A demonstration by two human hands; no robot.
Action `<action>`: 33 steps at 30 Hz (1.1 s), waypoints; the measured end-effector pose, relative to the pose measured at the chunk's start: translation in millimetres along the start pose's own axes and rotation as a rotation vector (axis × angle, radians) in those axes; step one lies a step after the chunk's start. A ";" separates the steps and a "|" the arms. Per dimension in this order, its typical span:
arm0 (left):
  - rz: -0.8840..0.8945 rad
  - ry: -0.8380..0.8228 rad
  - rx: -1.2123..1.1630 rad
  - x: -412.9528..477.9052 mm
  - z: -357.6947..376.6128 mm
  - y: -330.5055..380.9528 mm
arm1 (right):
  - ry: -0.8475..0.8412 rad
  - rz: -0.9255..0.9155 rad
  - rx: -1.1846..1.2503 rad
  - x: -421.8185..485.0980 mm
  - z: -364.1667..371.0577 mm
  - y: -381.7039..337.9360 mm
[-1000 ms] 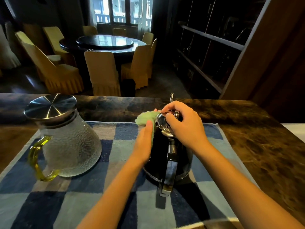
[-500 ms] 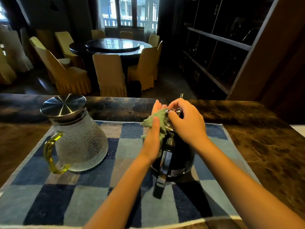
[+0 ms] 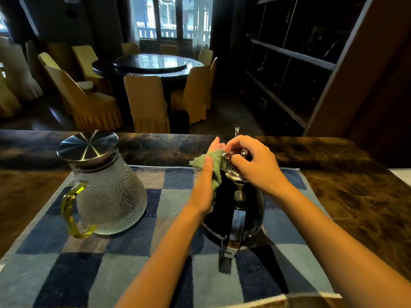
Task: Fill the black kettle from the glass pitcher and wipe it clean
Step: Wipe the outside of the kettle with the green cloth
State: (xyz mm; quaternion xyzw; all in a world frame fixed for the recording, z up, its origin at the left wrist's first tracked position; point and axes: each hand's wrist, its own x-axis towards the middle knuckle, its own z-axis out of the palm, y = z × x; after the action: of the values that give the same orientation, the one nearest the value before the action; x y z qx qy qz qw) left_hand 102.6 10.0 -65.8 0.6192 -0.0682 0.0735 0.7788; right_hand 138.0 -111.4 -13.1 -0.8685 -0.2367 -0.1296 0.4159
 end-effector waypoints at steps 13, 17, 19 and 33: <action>-0.094 0.085 0.011 -14.2 3.9 -26.3 | -0.158 0.001 0.176 8.0 -7.3 7.9; -0.213 0.073 0.042 42.4 -15.1 -22.2 | -0.109 0.037 0.174 5.5 -4.2 3.8; -0.353 0.087 0.146 46.0 -21.6 -31.6 | -0.074 0.074 0.151 4.1 -2.6 2.1; -0.121 -0.024 -0.085 52.5 -4.6 -8.5 | 0.058 0.149 0.055 0.6 6.3 0.0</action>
State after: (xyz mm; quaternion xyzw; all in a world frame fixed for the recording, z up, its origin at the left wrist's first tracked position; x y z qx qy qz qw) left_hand 155.9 14.2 -64.6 0.5894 -0.0430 0.0157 0.8066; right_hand 138.6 -106.3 -16.8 -0.8678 -0.1627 -0.1165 0.4547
